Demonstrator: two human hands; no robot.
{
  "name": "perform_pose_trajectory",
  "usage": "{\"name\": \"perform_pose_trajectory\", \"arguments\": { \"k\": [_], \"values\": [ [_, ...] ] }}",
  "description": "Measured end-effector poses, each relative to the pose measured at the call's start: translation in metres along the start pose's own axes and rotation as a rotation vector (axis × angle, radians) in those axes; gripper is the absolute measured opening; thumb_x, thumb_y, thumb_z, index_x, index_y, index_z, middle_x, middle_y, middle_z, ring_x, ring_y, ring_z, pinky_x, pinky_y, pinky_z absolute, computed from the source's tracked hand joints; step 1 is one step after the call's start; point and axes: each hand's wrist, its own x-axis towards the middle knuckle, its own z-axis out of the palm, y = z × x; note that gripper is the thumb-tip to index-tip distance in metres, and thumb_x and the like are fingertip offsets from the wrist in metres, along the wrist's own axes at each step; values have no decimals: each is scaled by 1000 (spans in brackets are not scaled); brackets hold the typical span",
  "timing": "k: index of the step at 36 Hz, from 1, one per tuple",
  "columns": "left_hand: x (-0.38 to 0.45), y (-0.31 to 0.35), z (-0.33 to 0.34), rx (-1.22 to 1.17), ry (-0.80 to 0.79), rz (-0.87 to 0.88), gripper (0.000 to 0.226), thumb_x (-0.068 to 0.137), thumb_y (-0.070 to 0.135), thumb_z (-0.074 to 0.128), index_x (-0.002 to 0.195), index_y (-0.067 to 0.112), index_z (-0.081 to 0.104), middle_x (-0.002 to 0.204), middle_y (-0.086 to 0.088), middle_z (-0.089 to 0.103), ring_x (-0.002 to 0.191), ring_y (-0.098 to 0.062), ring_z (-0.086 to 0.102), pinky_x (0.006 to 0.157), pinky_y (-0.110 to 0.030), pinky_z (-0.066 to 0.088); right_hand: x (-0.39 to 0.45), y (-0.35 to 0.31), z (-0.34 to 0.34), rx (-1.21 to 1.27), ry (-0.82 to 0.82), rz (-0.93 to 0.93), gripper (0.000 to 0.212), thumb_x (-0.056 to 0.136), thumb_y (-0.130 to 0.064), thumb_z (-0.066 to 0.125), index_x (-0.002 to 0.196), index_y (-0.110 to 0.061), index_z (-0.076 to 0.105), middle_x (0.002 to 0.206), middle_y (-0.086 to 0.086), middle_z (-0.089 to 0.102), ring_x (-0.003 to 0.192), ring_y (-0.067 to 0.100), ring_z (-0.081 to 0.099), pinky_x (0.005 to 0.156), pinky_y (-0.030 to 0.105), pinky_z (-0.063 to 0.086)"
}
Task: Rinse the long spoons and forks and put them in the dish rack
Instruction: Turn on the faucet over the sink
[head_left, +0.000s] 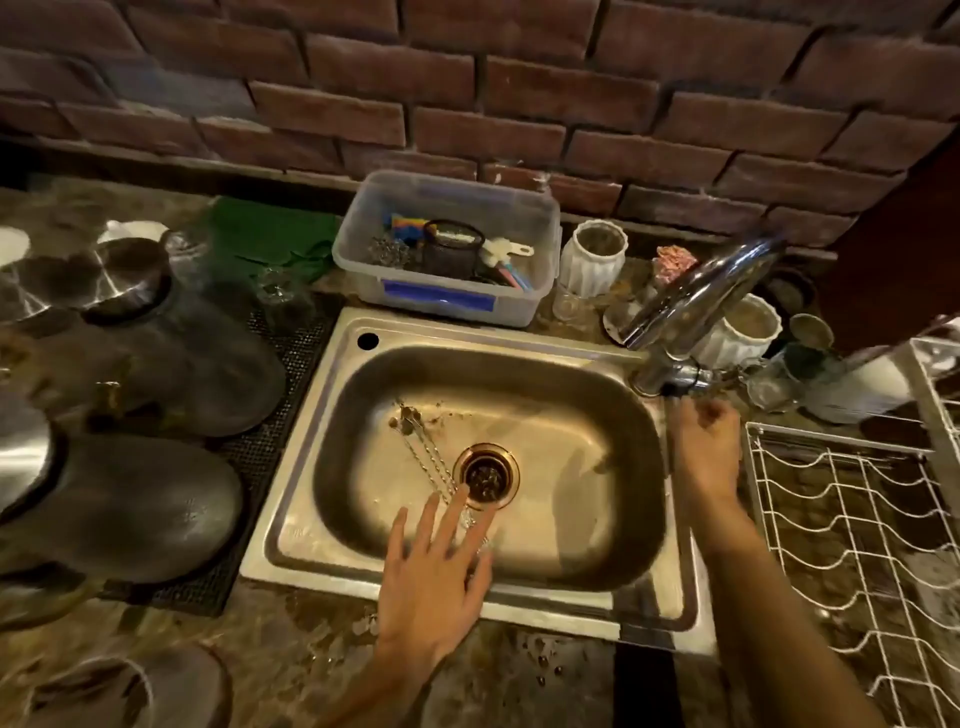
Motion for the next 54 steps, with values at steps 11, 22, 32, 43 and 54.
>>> {"name": "perform_pose_trajectory", "arguments": {
  "k": [11, 22, 32, 43, 54],
  "values": [
    [4, -4, 4, -10, -41, -27, 60, 99, 59, 27, 156, 47, 10, 166, 4, 19, 148, -24, 30, 114, -53, 17, 81, 3, 12, 205, 110, 142, 32, 98, -38, 54, 114, -11, 61, 100, 13, 70, 65, 16, 65, 69, 37, 57],
    [1, -3, -3, -90, -98, -35, 61, 100, 56, 31, 156, 46, 10, 166, 4, 20, 148, -23, 32, 119, -49, 25, 92, 9, 13, -52, 238, 114, 55, 97, -44, 51, 111, 7, 66, 113, 30, 70, 105, 40, 68, 92, 56, 54],
    [0, -3, -3, -90, -96, -37, 59, 98, 55, 33, 155, 44, 20, 165, 3, 24, 143, -23, 42, 116, -47, 30, 86, 5, 9, -37, 202, 117, 47, 98, -40, 52, 105, 3, 69, 105, 27, 73, 98, 38, 71, 92, 57, 54],
    [-1, -3, -1, -102, -77, -44, 55, 99, 53, 32, 154, 44, 26, 166, 5, 23, 142, -21, 41, 116, -44, 29, 77, -4, 9, -19, 180, 119, 42, 100, -37, 50, 106, 0, 70, 100, 20, 74, 95, 31, 73, 95, 49, 56],
    [0, -1, -6, -88, -78, -53, 52, 101, 52, 26, 151, 42, 33, 163, 4, 32, 140, -21, 46, 114, -47, 37, 70, -10, 9, -77, 231, 81, 44, 100, -37, 51, 105, 2, 71, 84, 9, 66, 81, 21, 65, 86, 38, 53]
  ]
}}
